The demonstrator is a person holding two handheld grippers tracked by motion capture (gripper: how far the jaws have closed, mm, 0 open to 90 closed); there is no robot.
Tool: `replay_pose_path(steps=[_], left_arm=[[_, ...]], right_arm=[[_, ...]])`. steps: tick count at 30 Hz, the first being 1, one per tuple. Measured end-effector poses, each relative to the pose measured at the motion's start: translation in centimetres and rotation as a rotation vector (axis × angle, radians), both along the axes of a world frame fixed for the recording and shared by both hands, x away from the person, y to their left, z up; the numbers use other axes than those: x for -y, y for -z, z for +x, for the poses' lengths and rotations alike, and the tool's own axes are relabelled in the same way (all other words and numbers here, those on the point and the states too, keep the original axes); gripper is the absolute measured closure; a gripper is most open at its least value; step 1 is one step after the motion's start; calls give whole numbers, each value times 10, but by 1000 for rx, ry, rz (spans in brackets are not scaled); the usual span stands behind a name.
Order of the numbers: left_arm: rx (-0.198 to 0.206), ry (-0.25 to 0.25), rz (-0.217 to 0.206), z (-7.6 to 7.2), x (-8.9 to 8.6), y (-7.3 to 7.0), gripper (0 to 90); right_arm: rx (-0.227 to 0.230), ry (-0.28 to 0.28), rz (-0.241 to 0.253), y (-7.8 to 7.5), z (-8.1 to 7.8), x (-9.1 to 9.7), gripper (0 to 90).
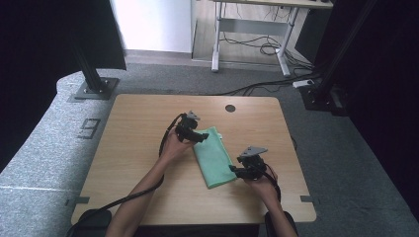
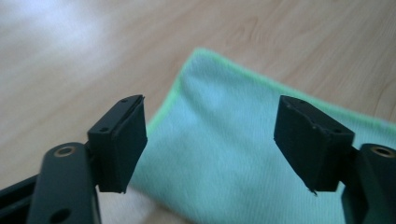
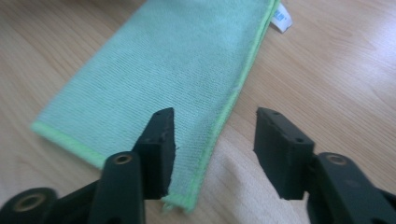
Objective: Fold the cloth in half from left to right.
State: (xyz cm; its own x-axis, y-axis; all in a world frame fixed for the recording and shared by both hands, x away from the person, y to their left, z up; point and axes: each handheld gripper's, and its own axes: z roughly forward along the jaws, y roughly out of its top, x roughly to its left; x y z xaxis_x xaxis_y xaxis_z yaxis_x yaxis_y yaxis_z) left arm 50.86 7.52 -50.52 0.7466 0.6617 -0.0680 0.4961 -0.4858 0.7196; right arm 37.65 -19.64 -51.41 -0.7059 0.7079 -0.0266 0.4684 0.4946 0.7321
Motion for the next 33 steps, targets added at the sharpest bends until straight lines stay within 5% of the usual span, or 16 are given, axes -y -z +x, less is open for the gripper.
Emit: replay_pose_path(steps=[7, 15, 26, 33], left_arm=[[-19, -20, 54, -10, -5, 22, 189], [9, -72, 118, -11, -8, 35, 174], [7, -223, 70, 25, -35, 38, 168], [10, -174, 107, 11, -30, 35, 173]], right_arm=[[-40, 16, -84, 19, 10, 6, 418], [-107, 23, -22, 26, 12, 10, 399], [-109, -63, -29, 26, -2, -23, 386], [-107, -58, -23, 26, -2, -23, 381]])
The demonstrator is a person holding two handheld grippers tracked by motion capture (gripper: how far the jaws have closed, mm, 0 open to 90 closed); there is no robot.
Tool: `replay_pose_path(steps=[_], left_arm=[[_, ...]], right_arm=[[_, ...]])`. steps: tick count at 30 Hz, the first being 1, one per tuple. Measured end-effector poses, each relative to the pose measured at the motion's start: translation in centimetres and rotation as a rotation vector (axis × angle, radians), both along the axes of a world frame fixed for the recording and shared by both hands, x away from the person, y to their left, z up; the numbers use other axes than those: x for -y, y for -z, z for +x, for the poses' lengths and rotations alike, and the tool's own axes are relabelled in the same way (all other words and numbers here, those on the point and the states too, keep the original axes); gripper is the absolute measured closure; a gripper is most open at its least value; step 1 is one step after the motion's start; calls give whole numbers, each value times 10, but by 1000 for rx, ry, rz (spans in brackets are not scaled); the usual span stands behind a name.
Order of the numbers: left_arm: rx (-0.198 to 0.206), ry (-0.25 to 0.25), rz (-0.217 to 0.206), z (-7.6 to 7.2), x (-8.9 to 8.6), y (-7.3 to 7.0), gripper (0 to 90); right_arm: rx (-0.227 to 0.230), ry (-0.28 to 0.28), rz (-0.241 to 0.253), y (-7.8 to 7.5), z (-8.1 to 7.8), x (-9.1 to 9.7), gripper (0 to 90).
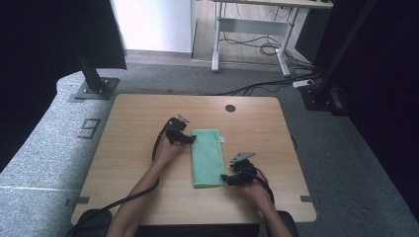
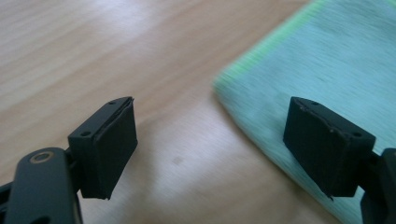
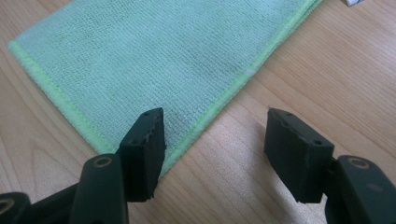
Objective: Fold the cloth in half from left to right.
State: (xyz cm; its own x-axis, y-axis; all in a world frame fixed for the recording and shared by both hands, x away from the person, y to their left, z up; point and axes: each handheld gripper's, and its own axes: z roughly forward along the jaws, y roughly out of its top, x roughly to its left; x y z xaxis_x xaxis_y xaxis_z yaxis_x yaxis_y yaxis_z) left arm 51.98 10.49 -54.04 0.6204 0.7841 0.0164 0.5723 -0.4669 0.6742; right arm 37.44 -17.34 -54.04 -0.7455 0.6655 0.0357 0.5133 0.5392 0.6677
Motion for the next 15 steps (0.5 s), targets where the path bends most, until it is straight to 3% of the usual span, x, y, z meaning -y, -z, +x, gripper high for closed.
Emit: replay_pose_path(steps=[6, 15], left_arm=[[-3, 59, 19, -33, 3, -2, 172], [-21, 125, 2, -84, -4, -1, 172]], right_arm=[[0, 3, -2, 0, 0, 0, 371], [3, 7, -2, 0, 1, -1, 358]])
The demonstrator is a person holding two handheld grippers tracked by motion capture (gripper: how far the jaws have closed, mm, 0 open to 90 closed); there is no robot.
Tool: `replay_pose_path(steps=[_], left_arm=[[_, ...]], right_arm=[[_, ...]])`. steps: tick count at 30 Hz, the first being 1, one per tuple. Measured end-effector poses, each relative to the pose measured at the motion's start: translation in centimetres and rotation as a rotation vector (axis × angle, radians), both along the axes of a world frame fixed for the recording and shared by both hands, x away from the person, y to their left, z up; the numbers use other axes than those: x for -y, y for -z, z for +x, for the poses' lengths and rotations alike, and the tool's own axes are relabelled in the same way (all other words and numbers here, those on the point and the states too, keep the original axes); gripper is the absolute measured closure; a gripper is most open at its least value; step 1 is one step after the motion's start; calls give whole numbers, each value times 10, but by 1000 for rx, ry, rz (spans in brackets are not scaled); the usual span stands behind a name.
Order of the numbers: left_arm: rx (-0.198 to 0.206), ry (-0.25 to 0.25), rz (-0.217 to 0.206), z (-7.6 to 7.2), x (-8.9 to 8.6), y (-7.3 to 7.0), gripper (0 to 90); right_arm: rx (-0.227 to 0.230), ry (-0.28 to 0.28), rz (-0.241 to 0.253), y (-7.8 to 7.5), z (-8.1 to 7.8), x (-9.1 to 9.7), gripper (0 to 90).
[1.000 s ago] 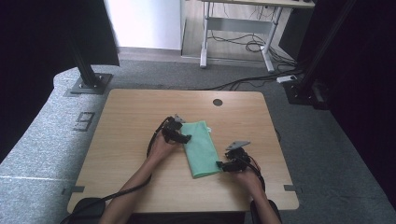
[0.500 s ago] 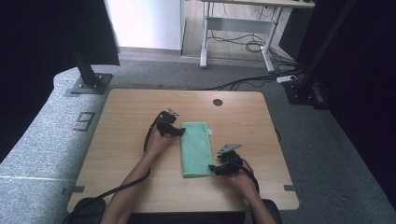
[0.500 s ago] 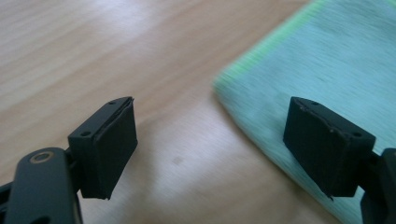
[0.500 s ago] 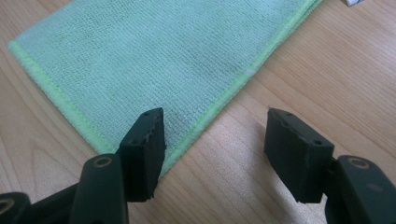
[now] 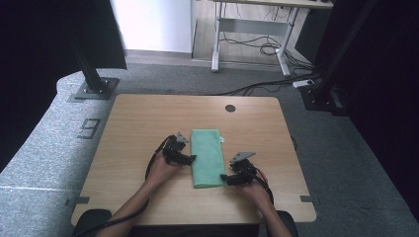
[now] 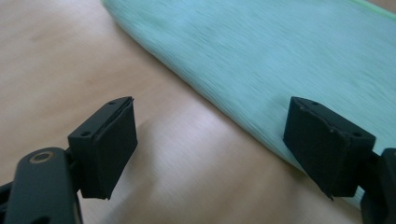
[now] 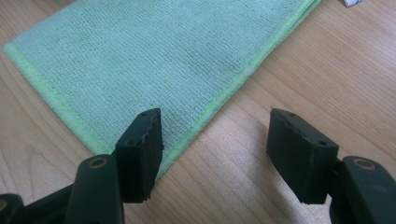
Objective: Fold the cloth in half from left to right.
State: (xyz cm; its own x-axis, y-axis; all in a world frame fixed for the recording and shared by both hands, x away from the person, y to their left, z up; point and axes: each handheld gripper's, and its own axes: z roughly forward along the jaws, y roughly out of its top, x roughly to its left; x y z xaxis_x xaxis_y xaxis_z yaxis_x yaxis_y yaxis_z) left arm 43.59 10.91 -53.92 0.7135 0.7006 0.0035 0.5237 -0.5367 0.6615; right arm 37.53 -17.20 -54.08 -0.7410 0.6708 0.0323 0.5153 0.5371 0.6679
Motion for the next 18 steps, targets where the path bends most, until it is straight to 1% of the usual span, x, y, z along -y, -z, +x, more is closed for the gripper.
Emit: replay_pose_path(steps=[5, 6, 7, 9, 10, 11, 12, 14, 15, 18], left_arm=[[-3, 31, -9, -27, 0, 0, 172], [-6, 38, -12, -30, 0, 0, 172], [-6, 38, -12, -30, 0, 0, 172], [-12, 64, -7, -44, 4, 0, 172], [-12, 64, -7, -44, 4, 0, 172], [-16, 77, -2, -52, 5, 1, 172], [-16, 77, -2, -52, 5, 1, 172], [-7, 84, 9, -58, 5, 2, 172], [-1, 82, 12, -59, 5, 2, 173], [-1, 68, 9, -60, 0, 3, 173]], right_arm=[[1, 4, 0, 0, 0, -1, 355], [0, 5, 0, 0, 0, -1, 355], [0, 5, 0, 0, 0, -1, 355], [-1, 9, 0, 0, -1, -2, 356], [-1, 9, 0, 0, -1, -2, 356], [-1, 9, 3, 0, -2, -3, 355], [-1, 9, 3, 0, -2, -3, 355], [-1, 9, 1, 0, -2, -4, 356], [1, 6, 1, 0, -2, -5, 355], [1, 6, 2, 0, -3, -7, 354]])
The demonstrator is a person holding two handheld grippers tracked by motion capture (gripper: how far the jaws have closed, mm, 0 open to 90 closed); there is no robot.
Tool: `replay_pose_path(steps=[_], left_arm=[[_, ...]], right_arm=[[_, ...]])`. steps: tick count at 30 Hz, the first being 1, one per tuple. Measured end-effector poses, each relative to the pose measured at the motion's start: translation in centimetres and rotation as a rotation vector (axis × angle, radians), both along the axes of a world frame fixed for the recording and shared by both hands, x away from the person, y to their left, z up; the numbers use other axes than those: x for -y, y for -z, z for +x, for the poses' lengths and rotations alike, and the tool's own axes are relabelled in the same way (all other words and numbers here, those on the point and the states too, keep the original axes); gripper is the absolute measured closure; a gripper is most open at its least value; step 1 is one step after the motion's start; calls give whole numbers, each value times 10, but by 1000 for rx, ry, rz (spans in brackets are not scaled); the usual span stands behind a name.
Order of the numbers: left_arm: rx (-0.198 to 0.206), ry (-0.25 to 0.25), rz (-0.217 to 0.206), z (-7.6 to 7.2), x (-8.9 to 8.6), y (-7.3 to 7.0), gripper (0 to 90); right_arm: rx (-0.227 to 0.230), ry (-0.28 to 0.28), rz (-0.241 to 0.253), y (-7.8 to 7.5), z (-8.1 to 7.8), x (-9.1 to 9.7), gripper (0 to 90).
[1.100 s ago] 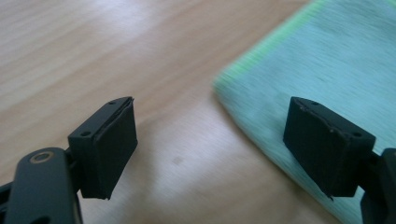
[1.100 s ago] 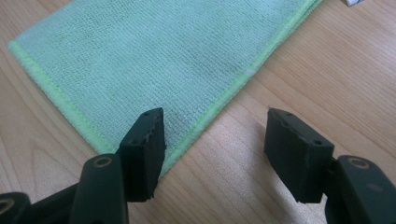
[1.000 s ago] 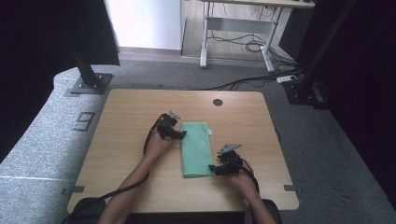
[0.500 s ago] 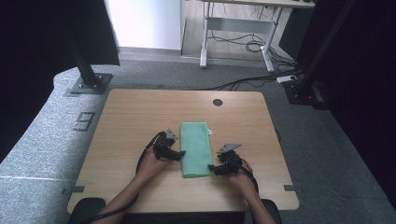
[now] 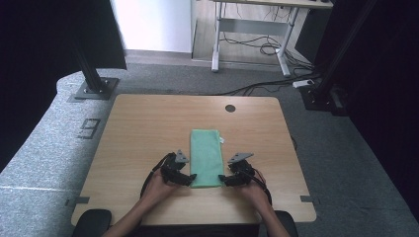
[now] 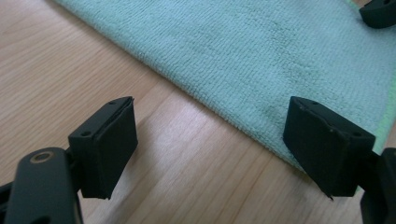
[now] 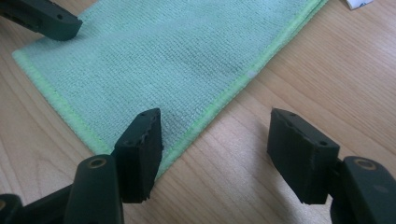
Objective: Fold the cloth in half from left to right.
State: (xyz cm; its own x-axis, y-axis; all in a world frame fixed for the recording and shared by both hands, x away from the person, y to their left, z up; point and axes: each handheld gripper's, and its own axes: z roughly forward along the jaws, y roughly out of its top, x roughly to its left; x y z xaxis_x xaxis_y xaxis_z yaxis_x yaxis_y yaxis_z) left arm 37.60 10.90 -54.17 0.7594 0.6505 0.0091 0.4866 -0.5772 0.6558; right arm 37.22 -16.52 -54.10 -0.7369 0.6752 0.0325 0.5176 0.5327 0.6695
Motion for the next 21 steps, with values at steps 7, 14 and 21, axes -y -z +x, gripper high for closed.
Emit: replay_pose_path(steps=[7, 14, 21], left_arm=[[9, -44, 4, 7, -14, 0, 174], [-9, -66, -35, 17, -27, 3, 173], [4, -70, -51, 16, -29, 5, 169]], right_arm=[[6, 3, 7, 1, 3, -12, 353], [13, 0, 12, 1, 12, -24, 351], [30, 2, 28, 4, 12, -23, 325]])
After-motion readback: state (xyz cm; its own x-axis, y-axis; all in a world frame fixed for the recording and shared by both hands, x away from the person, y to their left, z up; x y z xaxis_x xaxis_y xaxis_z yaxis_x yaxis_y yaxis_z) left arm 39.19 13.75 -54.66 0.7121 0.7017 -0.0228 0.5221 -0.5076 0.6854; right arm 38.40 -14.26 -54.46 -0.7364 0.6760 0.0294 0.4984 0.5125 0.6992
